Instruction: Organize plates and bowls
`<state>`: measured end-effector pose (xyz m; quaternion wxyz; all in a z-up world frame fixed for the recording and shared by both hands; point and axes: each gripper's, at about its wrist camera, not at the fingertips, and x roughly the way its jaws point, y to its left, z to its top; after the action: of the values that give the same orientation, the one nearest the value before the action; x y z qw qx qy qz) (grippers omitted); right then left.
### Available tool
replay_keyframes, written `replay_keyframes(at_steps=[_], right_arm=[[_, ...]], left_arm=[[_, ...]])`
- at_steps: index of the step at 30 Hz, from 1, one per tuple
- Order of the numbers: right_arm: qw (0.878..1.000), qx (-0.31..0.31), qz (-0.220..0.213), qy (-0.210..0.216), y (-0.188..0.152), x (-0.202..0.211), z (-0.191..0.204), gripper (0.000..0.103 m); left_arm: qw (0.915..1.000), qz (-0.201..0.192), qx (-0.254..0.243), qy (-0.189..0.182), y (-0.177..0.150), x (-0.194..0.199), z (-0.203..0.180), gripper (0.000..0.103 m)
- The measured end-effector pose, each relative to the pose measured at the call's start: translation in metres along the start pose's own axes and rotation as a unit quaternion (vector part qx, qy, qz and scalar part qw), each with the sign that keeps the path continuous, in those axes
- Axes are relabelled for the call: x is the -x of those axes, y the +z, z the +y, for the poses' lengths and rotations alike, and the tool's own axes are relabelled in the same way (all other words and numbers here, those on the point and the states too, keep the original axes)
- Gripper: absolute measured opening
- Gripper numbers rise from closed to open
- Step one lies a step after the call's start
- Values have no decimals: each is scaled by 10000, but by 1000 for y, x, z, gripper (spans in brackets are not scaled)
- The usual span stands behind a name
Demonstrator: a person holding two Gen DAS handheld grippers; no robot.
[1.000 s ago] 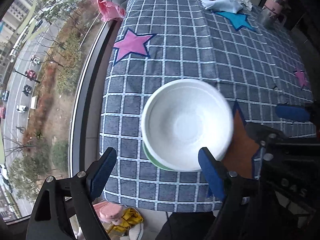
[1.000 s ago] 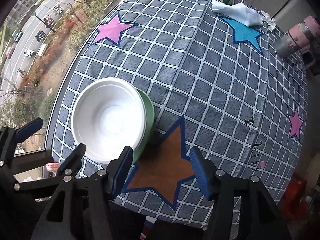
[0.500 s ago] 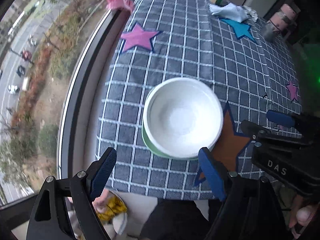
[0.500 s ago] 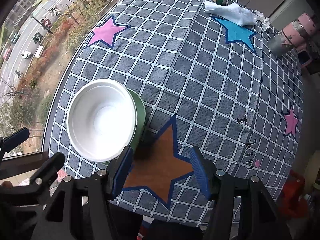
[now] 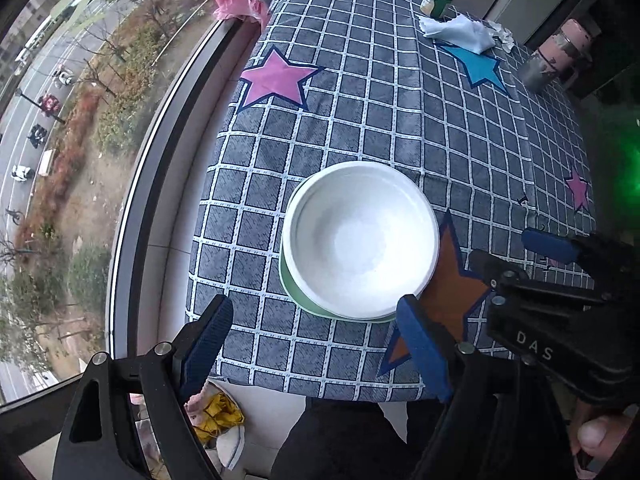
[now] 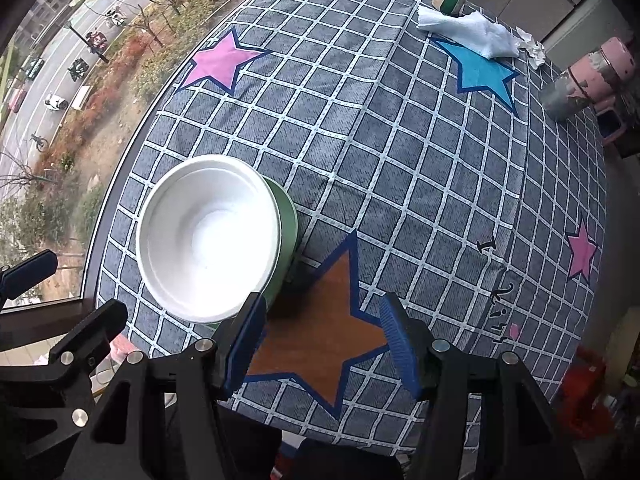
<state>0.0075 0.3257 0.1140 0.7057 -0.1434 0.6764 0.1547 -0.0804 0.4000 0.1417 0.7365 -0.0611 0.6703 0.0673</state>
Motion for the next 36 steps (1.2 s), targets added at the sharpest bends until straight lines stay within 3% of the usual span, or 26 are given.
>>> replay_keyframes(at_steps=[13, 21, 25, 36], right_arm=[[10000, 75, 8, -29, 0, -2, 3, 61], [9999, 138, 30, -39, 3, -3, 5, 61], [9999, 164, 33, -38, 4, -4, 6, 61], [9994, 325, 85, -63, 6, -10, 12, 61]], left_arm=[[9998, -67, -190, -38, 0, 3, -6, 86], [9995, -36, -285, 86, 0, -1, -6, 86], [9989, 12, -332, 331, 0, -6, -5, 86], [9989, 175, -256, 344, -5, -17, 8, 86]])
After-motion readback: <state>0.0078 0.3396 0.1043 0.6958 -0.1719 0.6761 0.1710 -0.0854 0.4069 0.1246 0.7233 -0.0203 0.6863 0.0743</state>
